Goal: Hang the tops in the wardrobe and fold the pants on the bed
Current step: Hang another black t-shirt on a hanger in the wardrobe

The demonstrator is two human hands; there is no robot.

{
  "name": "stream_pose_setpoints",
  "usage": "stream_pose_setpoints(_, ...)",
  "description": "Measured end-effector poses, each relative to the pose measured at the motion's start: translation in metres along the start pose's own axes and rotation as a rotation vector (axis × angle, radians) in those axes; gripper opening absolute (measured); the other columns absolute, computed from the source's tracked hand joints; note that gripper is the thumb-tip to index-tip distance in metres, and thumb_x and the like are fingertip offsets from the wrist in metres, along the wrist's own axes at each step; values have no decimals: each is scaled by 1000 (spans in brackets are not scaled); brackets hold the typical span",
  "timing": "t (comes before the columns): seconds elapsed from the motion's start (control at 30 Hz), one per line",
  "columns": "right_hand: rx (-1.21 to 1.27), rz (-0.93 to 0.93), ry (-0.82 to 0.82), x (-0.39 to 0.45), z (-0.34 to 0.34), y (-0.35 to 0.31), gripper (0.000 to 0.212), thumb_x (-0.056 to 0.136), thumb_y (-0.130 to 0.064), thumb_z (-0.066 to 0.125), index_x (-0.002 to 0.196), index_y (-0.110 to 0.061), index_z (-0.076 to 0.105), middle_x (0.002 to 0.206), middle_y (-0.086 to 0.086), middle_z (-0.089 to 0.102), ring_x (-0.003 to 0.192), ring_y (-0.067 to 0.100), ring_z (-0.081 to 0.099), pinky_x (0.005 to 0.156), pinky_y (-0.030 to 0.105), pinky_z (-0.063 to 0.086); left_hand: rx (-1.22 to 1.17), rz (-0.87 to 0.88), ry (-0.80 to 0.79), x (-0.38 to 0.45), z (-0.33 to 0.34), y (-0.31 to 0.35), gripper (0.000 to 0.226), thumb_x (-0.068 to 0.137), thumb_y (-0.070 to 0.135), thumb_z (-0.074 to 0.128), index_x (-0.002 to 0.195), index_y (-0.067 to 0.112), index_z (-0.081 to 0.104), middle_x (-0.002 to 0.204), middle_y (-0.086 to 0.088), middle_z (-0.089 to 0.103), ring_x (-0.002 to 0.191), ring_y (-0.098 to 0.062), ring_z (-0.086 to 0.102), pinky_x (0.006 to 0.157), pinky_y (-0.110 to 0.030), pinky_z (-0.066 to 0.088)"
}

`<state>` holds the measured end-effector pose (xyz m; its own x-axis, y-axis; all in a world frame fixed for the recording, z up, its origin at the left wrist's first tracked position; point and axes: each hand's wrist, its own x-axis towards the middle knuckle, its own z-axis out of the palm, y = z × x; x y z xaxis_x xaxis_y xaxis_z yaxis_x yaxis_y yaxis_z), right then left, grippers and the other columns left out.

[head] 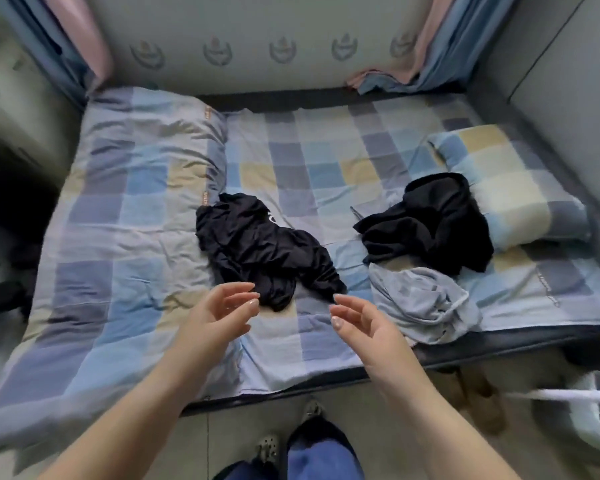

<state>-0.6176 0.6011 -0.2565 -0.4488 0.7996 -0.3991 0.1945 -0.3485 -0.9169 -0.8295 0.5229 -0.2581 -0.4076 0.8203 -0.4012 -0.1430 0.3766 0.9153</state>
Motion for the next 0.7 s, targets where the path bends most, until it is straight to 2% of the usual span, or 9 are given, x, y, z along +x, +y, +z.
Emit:
stream_pose_setpoints(0.23,-40,45,-72,132,-9,8,21,89,-21,63,105,-34,60,107,-10,66,96,-6,61,72,8,48,-79,-78,146,95,21,-18,20,89,18,64,108,23,64,102,5,71,93,-9,68,80,-29,54)
stream_pose_setpoints(0.33,-69,74,-101,180,-1,24,20,89,-20,63,103,-35,60,108,-8,66,100,-2,61,76,12,47,-127,-143,203,140,20,-40,16,90,16,62,105,22,64,99,5,71,90,-9,69,81,-29,55)
stream_pose_setpoints(0.47,-140,135,-130,240,11,66,19,89,-20,64,103,-33,62,108,-12,65,101,-4,60,80,11,45,-161,-258,300,206,-1,-93,12,92,15,61,103,21,62,105,-1,66,92,-12,65,73,-27,52)
stream_pose_setpoints(0.57,-256,187,-168,283,19,117,28,89,-20,64,116,-22,63,112,-13,65,101,-6,59,83,9,44,-86,-304,424,258,-29,-148,11,92,15,60,101,21,61,101,0,66,88,-10,65,68,-25,48)
stream_pose_setpoints(0.7,-412,257,-192,325,31,189,34,88,-17,65,122,-15,61,120,-4,64,107,4,59,99,26,44,-15,-324,491,305,-56,-225,14,91,15,61,93,29,61,102,-1,66,94,-15,64,67,-25,46)
